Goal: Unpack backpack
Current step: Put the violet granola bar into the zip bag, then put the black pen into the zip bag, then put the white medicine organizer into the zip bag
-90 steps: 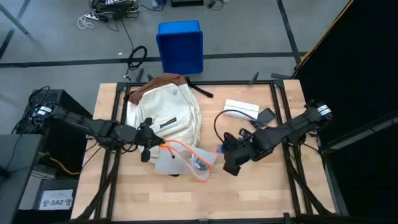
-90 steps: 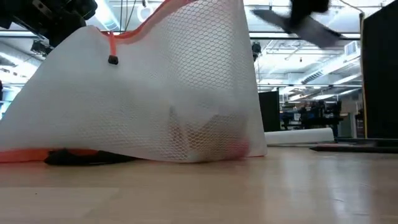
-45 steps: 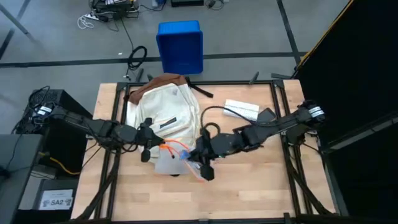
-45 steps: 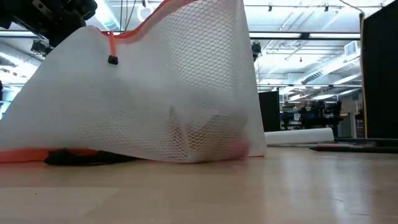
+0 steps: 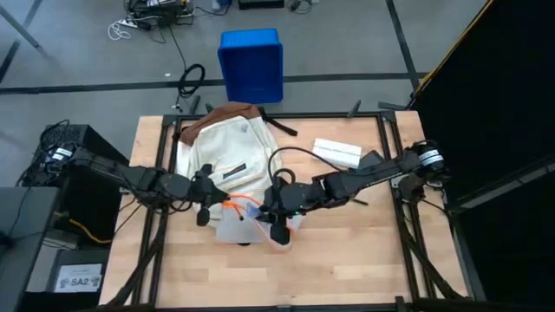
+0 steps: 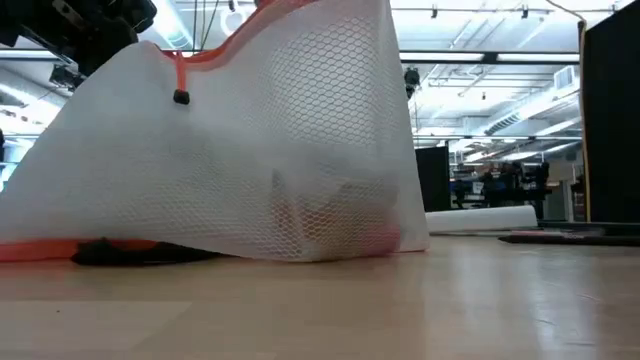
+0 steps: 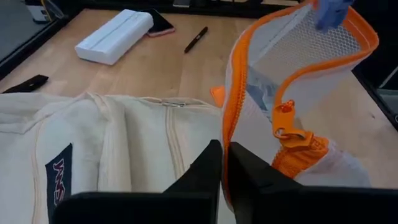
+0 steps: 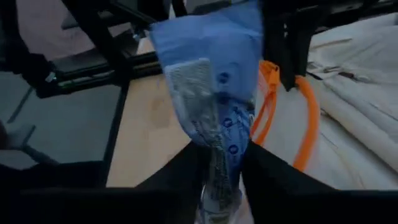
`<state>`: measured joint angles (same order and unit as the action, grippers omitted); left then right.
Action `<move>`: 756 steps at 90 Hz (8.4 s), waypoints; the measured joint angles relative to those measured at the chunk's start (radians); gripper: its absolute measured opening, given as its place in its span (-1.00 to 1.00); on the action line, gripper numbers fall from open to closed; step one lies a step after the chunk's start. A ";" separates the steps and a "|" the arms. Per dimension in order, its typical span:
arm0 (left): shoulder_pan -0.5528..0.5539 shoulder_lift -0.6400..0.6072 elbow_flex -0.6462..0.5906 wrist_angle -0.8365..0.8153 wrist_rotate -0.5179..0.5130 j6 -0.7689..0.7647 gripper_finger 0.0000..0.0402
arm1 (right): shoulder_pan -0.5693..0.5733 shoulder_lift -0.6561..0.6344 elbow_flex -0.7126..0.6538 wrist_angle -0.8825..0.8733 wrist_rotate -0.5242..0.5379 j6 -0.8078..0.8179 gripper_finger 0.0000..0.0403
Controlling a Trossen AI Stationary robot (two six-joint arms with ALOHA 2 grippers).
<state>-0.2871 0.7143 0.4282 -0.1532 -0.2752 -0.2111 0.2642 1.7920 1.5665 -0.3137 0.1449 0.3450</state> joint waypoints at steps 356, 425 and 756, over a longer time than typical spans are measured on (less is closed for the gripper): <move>0.073 0.044 0.000 0.001 0.053 -0.038 -1.00 | 0.018 -0.062 -0.078 -0.261 -0.054 0.261 -0.62; 0.080 0.044 0.000 -0.001 0.056 -0.030 -1.00 | -0.082 -0.281 0.001 -0.820 0.373 0.029 -0.34; 0.091 0.045 0.000 -0.021 0.086 -0.052 -1.00 | 0.078 -0.152 -0.119 -0.050 0.154 -0.018 -0.45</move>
<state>-0.1959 0.7590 0.4286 -0.1737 -0.1894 -0.2634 0.3421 1.6404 1.4479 -0.3632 0.2988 0.3271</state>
